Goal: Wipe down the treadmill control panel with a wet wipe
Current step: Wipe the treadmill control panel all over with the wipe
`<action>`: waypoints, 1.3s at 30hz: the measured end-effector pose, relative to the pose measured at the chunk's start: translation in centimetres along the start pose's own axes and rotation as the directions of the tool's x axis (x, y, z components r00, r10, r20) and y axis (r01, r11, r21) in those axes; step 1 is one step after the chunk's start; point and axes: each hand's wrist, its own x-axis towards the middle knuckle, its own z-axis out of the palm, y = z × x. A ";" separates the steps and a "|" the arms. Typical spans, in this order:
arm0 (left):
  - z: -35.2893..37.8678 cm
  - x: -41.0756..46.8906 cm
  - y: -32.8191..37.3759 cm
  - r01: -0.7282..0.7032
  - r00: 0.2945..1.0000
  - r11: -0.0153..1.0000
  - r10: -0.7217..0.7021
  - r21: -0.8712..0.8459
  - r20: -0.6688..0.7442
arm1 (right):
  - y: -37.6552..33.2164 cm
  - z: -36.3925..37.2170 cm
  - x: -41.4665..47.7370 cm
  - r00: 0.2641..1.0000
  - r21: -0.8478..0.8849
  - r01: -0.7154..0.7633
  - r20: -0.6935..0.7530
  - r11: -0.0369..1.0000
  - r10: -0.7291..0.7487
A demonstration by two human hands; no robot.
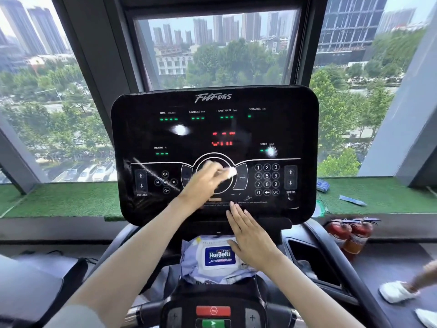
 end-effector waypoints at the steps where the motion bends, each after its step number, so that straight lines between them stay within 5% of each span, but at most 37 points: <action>1: -0.7 0.4 -0.5 0.157 0.979 0.985 -0.164 -0.065 -0.120 | 0.2 0.0 -0.2 1.000 -0.004 -0.006 -0.008 1.000 0.006; 3: -1.2 1.0 -0.6 0.397 0.841 0.897 -0.440 -0.191 -0.316 | 0.6 -0.1 -0.8 1.000 -0.012 -0.025 -0.015 1.000 0.024; 5: 0.0 1.0 0.3 0.428 0.822 0.894 -0.447 -0.134 -0.354 | 0.9 -0.3 -1.3 0.998 -0.034 -0.065 -0.020 0.997 0.065; 6: 0.7 0.8 1.0 0.346 0.890 0.935 -0.355 -0.082 -0.288 | 1.1 -0.3 -1.4 0.995 -0.040 -0.101 -0.024 0.994 0.100; 8: 2.2 -0.6 1.5 -0.036 0.996 0.998 0.040 0.044 -0.077 | 1.8 -0.6 -1.6 0.986 -0.041 -0.164 -0.034 0.986 0.162; 10: 1.9 -1.1 0.7 -0.263 0.965 0.962 0.261 0.075 0.040 | 2.5 -0.6 -1.9 0.986 -0.043 -0.167 -0.021 0.985 0.167; 12: 1.0 -0.6 0.2 -0.063 0.994 0.996 0.058 -0.055 -0.089 | 2.7 -0.6 -2.1 0.989 -0.043 -0.147 -0.015 0.988 0.147; 14: 0.5 0.2 0.4 0.306 0.888 0.896 -0.391 -0.322 -0.242 | 2.5 -0.7 -2.1 0.987 -0.017 -0.156 -0.027 0.988 0.155; 15: 0.7 0.6 0.9 0.384 0.839 0.858 -0.479 -0.341 -0.260 | 2.3 -0.8 -2.0 0.986 0.000 -0.162 -0.028 0.987 0.162; 17: 1.8 0.8 2.3 0.302 0.911 0.944 -0.328 -0.136 -0.249 | 2.2 -0.8 -2.0 0.985 0.047 -0.161 -0.054 0.986 0.164; 18: 2.5 0.3 3.0 0.134 0.976 0.989 -0.142 -0.056 -0.165 | 2.2 -0.9 -1.9 0.981 0.101 -0.164 -0.083 0.981 0.172; 20: 3.2 -0.9 3.8 -0.183 0.983 0.983 0.183 0.001 0.011 | 2.3 -1.5 -1.8 0.953 0.278 -0.203 -0.162 0.939 0.254; 21: 3.3 -1.1 4.0 -0.200 0.979 0.979 0.201 -0.028 0.043 | 2.4 -1.9 -1.6 0.924 0.356 -0.233 -0.208 0.905 0.320; 23: 2.8 -0.9 4.5 0.047 0.999 0.975 -0.048 -0.216 0.000 | 2.6 -2.8 -1.1 0.848 0.457 -0.274 -0.299 0.846 0.437; 26: 0.8 0.5 5.0 0.448 0.875 0.667 -0.465 -0.596 0.136 | 2.9 -4.6 0.2 0.767 0.677 -0.340 -0.201 0.652 0.609; 29: -1.3 1.3 5.3 0.567 0.798 0.385 -0.475 -0.729 0.371 | 3.4 -6.2 1.8 0.702 0.902 -0.339 0.053 0.268 0.710; 32: -2.2 1.0 5.8 0.627 0.763 0.285 -0.412 -0.725 0.498 | 3.4 -7.2 2.8 0.699 0.964 -0.262 0.216 -0.036 0.681; 34: -2.5 0.7 5.9 0.659 0.721 0.150 -0.402 -0.737 0.564 | 3.1 -7.4 3.2 0.718 0.960 -0.246 0.272 -0.132 0.640; 37: -2.7 0.0 5.5 0.659 0.647 -0.190 -0.350 -0.727 0.678 | 2.8 -7.3 3.3 0.739 0.948 -0.241 0.317 -0.206 0.595; 39: -2.6 -0.6 5.2 0.651 0.621 -0.234 -0.383 -0.722 0.683 | 2.7 -7.4 3.3 0.707 0.959 -0.271 0.254 -0.078 0.660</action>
